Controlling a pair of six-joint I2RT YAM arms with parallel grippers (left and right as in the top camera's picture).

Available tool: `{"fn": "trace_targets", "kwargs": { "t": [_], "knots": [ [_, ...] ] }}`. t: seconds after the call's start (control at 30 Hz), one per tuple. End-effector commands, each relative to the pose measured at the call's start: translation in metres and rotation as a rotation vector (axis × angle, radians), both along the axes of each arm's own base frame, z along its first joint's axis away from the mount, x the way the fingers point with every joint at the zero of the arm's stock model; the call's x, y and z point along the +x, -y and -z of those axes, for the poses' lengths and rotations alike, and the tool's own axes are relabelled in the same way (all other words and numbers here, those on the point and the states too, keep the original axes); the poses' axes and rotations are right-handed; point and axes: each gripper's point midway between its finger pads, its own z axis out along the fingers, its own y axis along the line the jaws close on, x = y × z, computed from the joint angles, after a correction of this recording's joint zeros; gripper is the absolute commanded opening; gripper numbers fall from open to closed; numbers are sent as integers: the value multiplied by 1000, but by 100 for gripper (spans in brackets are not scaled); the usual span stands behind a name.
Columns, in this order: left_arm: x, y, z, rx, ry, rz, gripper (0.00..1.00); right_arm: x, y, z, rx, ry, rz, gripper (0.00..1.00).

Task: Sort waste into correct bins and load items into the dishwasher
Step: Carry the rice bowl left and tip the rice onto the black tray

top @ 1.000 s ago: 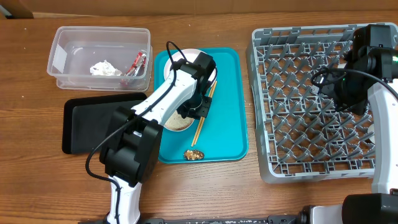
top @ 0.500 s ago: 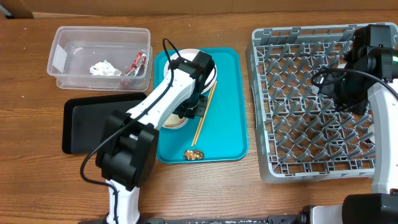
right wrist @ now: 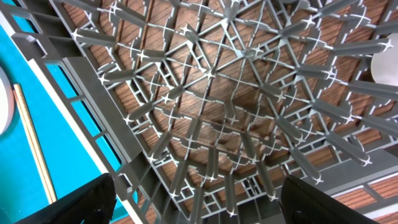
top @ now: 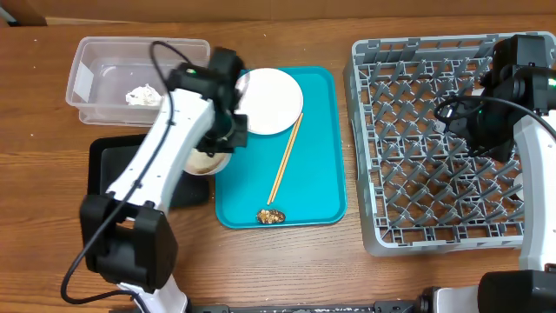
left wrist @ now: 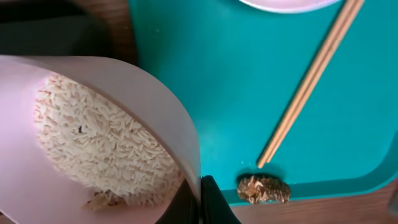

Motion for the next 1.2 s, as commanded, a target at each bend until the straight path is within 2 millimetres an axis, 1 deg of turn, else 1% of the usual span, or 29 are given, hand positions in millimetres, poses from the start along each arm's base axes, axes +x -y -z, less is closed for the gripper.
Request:
{"fn": "trace_targets", "kwargs": {
  "t": [0.0,0.07,0.13,0.2,0.33,0.37,0.43,0.47,0.5,0.63,0.67,0.77,0.87,1.17],
  "knots": [
    [8,-17,-12,-156,14,-11,4,0,3,-4,-13,10,0,87],
    [12,-32,-16,-232,18,-25,4,0,3,-4,-13,9,0,87],
    [15,-42,-19,-306,29,-41,4,0,3,-4,-13,9,-1,87],
    [17,-56,-21,-437,52,-62,4,0,3,-4,-13,9,0,87],
    [12,-70,-18,-599,84,-66,4,0,3,-3,-12,7,0,87],
    [13,-73,-19,-685,120,-64,4,-1,3,-3,-12,6,0,87],
    [12,-79,-19,-777,167,-75,4,-1,3,-3,-12,5,0,87],
    [12,-86,-23,-863,220,-86,4,-1,3,-3,-12,4,0,87],
    [12,-88,-25,-902,245,-90,4,-1,3,-3,-12,4,0,87],
    [12,-105,-52,-1148,434,-130,4,-1,3,-3,-12,3,0,87],
    [11,-110,-56,-1180,463,-149,4,-1,3,-3,-12,3,0,87],
    [7,-130,-56,-1195,492,-224,4,-1,3,-3,-12,2,0,87],
    [8,-139,-59,-1214,504,-264,4,-1,3,-3,-12,2,0,87],
    [8,-140,-59,-1213,506,-265,4,-1,3,-3,-12,2,0,87]
  ]
}}
